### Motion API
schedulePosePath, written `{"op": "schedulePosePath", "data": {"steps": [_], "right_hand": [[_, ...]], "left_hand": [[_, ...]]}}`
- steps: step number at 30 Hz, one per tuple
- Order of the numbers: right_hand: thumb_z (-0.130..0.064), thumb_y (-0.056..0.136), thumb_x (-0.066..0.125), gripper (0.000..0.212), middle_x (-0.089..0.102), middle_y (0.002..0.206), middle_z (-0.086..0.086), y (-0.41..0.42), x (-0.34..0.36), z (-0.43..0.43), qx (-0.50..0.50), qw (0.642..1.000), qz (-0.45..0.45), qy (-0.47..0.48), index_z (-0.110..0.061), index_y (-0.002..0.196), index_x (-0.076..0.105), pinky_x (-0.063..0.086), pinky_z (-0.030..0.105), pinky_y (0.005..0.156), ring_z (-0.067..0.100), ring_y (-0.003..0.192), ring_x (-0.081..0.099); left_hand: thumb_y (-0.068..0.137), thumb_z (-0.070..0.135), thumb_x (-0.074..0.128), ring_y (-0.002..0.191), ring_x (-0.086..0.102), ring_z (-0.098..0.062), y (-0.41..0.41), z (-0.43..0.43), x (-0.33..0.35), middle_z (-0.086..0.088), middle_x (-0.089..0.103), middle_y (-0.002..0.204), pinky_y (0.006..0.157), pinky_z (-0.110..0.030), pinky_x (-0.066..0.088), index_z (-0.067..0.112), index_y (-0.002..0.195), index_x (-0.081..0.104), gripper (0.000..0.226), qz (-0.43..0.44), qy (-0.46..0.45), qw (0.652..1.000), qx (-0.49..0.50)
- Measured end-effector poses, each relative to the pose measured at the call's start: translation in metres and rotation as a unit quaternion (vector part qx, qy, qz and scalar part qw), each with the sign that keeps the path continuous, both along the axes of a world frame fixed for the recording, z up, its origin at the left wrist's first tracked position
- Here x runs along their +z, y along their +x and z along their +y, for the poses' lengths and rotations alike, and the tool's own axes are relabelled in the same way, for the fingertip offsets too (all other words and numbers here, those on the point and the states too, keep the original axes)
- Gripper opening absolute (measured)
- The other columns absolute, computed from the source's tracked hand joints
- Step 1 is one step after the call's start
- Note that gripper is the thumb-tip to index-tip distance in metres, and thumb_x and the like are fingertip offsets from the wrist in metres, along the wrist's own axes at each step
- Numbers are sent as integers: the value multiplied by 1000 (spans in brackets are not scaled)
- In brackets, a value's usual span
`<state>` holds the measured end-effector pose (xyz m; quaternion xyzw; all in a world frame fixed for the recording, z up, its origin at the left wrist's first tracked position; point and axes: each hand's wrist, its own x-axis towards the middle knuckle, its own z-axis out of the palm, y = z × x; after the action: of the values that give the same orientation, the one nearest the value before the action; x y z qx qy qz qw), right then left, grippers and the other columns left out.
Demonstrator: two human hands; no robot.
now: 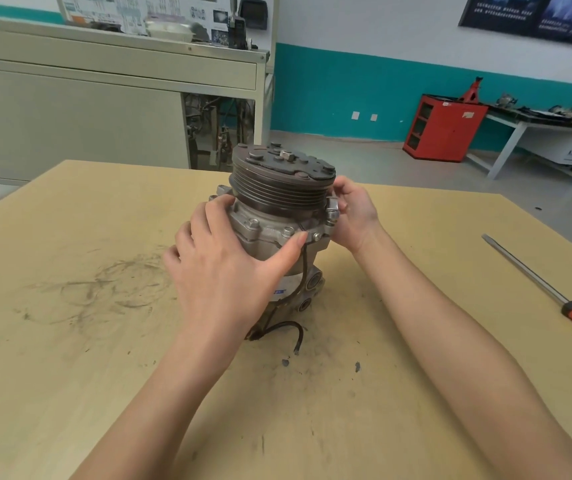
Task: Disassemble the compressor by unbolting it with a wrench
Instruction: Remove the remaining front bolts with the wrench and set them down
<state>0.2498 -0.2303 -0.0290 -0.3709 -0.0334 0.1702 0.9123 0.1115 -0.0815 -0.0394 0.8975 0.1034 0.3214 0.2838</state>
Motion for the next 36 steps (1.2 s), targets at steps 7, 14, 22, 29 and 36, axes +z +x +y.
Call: {"op": "schedulePosePath", "data": {"steps": [7,14,22,29,36], "right_hand": [[-23,100,42,38,67,66,4,-21,30,-34,-48,986,-129,-90,-7,79,69,47,11,49,7,49,61],[-25,97,51,23,73,73,0,-100,50,-33,-339,759,-424,-360,-15,80,63,57,27,55,19,61,71],[-13,87,61,23,70,78,17,-126,31,-21,-395,393,-649,-519,8,85,70,55,34,60,28,66,69],[-21,89,57,31,70,83,18,-134,18,-16,-392,426,-622,-527,6,86,71,58,36,64,28,76,70],[-15,98,44,19,70,86,-4,-120,7,-24,-367,722,-469,-353,-11,93,62,57,28,70,15,76,70]], "left_hand": [[59,88,26,126,44,-27,1,0,-1,0,51,134,95,-43,29,22,134,39,101,2,-1,1000,0],[61,88,27,126,44,-28,2,0,-3,-1,51,134,95,-44,29,23,134,38,99,-4,-4,1000,-5],[60,88,26,124,46,-30,2,-1,-3,-3,52,134,93,-45,31,21,133,40,100,-10,-3,1000,1],[63,87,31,123,47,-32,2,-1,-3,-4,53,133,92,-46,33,18,133,42,99,-16,-4,1000,0],[64,83,38,125,43,-29,2,-1,-2,-2,50,136,94,-44,30,20,135,40,95,-9,-9,1000,-5]]}}
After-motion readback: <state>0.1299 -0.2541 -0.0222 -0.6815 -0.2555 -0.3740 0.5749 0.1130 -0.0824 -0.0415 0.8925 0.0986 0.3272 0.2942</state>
